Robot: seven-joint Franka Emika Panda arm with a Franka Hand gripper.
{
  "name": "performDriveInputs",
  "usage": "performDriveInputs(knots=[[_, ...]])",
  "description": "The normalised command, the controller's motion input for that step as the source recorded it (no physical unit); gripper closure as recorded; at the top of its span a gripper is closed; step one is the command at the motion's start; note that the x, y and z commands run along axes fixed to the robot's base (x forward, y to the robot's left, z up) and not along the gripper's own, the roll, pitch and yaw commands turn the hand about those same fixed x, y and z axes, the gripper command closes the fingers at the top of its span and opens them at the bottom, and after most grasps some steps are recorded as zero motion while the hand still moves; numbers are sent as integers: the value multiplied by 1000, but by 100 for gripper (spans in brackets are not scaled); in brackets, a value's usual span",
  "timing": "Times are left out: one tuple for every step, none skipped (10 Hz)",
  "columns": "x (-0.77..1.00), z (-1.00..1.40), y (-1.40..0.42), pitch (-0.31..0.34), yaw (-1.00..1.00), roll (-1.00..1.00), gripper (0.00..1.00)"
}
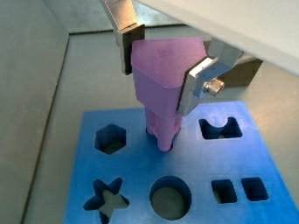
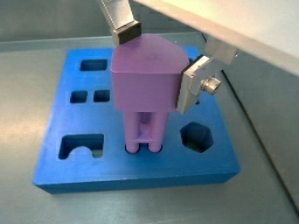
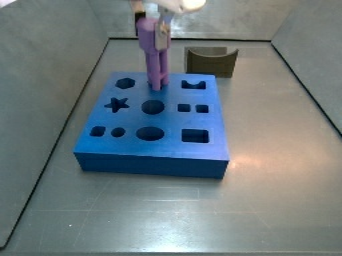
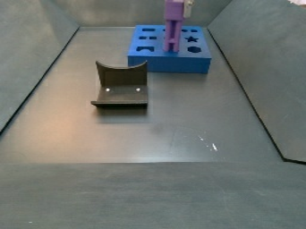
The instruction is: Insert the 3 prong object.
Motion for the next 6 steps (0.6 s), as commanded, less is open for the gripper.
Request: performDriveInputs(knots=[[0, -286, 0, -73, 0, -173, 100], [77, -269, -74, -31, 77, -150, 100], [69, -297, -106, -14, 231, -99, 100], [0, -277, -146, -50, 197, -80, 100], [0, -14, 0, -3, 0, 0, 100], [0, 0, 0, 0, 0, 0, 100]])
